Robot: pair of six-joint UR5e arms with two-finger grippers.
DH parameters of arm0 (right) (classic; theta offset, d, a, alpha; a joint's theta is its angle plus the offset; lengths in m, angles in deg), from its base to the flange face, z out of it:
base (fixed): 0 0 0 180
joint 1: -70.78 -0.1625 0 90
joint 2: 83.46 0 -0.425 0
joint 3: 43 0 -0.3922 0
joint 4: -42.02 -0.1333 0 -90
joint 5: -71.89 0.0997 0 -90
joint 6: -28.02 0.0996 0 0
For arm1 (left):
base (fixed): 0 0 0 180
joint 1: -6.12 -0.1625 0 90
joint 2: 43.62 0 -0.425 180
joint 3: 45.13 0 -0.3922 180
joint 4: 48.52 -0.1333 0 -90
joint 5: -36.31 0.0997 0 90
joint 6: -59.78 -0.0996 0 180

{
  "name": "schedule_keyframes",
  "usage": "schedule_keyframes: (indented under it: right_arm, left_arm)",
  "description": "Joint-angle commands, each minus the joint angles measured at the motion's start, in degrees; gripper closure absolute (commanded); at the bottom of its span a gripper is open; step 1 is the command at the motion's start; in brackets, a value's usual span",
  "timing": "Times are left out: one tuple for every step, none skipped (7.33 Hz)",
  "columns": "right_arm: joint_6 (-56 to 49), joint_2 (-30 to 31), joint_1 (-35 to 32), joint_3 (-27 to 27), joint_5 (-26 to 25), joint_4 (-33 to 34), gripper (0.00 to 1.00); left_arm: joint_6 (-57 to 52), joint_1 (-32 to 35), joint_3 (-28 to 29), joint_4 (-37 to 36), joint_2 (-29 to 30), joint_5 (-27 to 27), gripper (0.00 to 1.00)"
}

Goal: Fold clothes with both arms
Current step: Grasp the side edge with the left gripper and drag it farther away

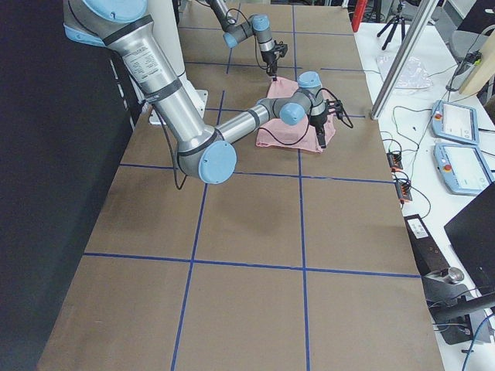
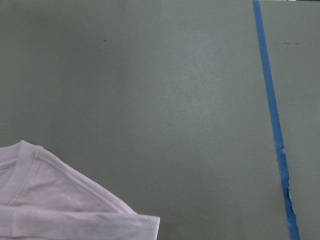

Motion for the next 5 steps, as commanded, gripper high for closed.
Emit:
schedule_keyframes:
  right_arm:
    - [0.28,0.09,0.04,0.07,-0.09,0.0,0.0]
    - [0.54,0.0,0.13,0.07,-0.09,0.0,0.0]
    - [0.54,0.09,0.13,-0.02,-0.17,-0.09,0.0]
    - [0.54,0.0,0.13,0.15,-0.18,0.0,0.0]
    - [0.54,0.0,0.04,0.07,-0.26,0.0,0.0]
  left_arm:
    - [-10.27,8.59,6.95,0.38,1.59,-0.06,1.0]
    - [-12.65,12.02,12.22,1.08,5.7,-0.06,1.0]
    - [-14.07,14.93,18.54,2.48,9.91,-0.06,1.0]
    - [-14.6,16.52,26.61,6.41,14.39,0.11,1.0]
    - [-14.78,17.5,36.26,10.8,19.92,0.37,1.0]
